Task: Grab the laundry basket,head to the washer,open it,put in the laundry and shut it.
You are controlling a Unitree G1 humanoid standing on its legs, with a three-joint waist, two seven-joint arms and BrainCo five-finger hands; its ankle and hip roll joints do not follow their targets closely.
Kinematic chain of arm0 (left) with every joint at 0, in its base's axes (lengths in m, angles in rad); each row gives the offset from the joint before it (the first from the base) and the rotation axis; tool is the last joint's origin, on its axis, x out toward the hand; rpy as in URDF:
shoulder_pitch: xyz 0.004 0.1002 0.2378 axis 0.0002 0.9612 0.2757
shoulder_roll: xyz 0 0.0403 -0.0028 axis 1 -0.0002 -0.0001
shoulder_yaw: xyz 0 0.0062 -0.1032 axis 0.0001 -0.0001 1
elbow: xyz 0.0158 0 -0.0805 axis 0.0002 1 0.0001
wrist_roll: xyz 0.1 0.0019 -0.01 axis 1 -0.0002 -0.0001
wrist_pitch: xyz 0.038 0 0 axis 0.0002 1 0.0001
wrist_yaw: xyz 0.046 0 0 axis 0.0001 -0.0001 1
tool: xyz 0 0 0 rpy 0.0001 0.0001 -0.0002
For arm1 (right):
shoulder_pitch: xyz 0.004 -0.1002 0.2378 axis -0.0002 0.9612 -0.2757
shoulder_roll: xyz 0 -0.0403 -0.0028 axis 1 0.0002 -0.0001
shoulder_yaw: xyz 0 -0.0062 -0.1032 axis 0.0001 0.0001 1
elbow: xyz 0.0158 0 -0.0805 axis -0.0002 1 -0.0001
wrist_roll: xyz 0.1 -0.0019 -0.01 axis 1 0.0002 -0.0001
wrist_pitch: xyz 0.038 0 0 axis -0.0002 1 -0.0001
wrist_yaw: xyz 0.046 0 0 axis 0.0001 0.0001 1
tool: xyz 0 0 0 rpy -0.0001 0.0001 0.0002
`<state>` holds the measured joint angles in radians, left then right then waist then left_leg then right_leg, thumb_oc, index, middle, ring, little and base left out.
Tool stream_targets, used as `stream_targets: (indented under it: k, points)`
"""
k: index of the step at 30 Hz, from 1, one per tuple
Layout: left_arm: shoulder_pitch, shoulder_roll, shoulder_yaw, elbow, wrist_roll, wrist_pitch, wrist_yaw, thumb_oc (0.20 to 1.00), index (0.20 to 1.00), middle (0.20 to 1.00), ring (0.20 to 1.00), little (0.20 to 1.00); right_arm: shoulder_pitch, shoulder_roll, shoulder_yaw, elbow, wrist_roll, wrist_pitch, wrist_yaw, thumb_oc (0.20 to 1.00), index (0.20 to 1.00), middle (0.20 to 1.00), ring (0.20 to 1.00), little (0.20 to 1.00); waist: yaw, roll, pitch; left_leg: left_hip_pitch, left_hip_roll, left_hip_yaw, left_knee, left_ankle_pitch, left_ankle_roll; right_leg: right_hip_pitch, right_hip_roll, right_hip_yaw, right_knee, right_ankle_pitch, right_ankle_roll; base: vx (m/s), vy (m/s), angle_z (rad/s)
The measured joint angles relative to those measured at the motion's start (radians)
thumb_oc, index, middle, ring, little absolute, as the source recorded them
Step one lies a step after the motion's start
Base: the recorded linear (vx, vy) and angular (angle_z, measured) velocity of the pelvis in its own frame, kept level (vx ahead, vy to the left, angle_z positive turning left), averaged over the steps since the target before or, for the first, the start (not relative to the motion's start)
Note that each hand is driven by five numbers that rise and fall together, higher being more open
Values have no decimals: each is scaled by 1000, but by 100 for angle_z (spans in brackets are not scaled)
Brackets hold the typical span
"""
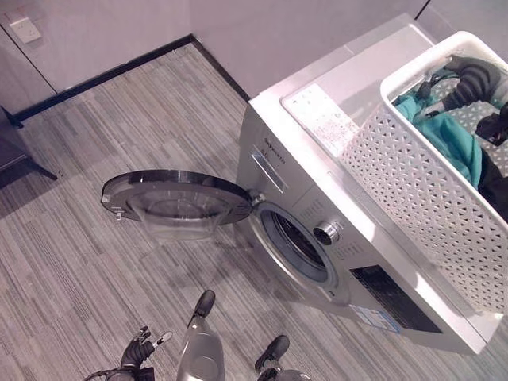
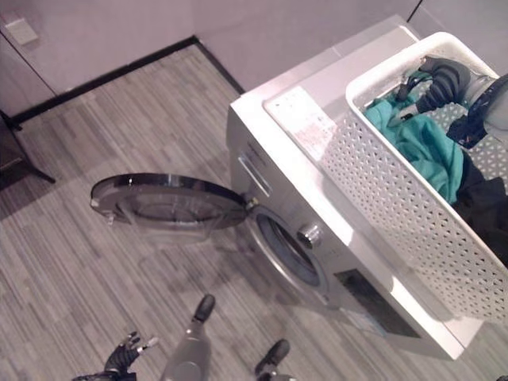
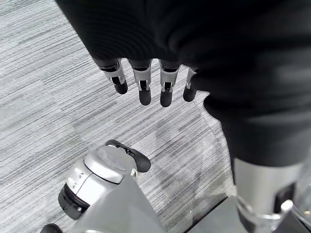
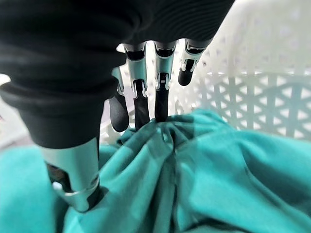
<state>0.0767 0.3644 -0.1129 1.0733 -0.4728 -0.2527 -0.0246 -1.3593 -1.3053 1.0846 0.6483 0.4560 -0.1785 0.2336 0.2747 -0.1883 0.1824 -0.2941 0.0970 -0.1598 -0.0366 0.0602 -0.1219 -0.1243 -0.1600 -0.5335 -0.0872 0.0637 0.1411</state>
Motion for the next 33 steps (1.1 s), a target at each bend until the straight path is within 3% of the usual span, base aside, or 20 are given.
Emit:
stream_targets:
  k: [7,15,16,17,18,26,33]
  points:
    - [-4,0,9,-46,-32,-1,-1,1000,1000,1000,1000,1000,90,6,-3,-63,-22,21,-10,1000,1000,1000,1000,1000,5,-12,9,-26,2,-21,0,6,-9,-16,7,-18,0,-2,-3,27,-20,6]
    - [-39,-3,-26,-52,-40,-4,-1,1000,1000,1000,1000,1000,211,60,-125,-90,-75,43,-15,1000,1000,1000,1000,1000,16,-6,28,-30,5,-23,0,10,-15,-16,10,-21,-5,-5,-5,-2,-2,1]
    - [-43,-4,-26,-52,-40,-4,-2,1000,1000,1000,1000,1000,202,51,-122,-96,-83,47,-8,793,793,793,793,793,16,-4,29,-30,5,-23,0,11,-17,-16,10,-21,-7,-5,-5,0,0,0]
    - [-45,-4,-25,-51,-41,-4,-1,1000,1000,1000,1000,1000,205,48,-120,-112,-90,52,-6,793,793,793,793,793,16,-3,29,-30,6,-24,0,11,-18,-16,11,-21,-8,-6,-4,0,0,0]
    - [-45,-4,-25,-56,-41,-4,-1,1000,1000,1000,1000,1000,215,45,-129,-125,-102,54,-4,200,200,200,200,200,16,-4,29,-29,6,-24,0,11,-18,-15,11,-21,-8,-6,-5,0,0,0]
    - [-50,-11,-17,-67,-60,-3,2,1000,1000,1000,1000,1000,253,59,-220,-110,-201,47,7,200,200,200,200,200,15,-4,29,-24,5,-25,0,13,-17,-10,10,-21,-6,-5,-6,0,0,0]
    - [-51,-16,-5,-59,-58,0,16,1000,1000,1000,1000,1000,340,87,-366,-34,-232,41,-62,200,200,200,200,200,20,-4,28,-18,-4,-34,9,14,-16,8,4,-29,0,-6,-6,-6,1,4]
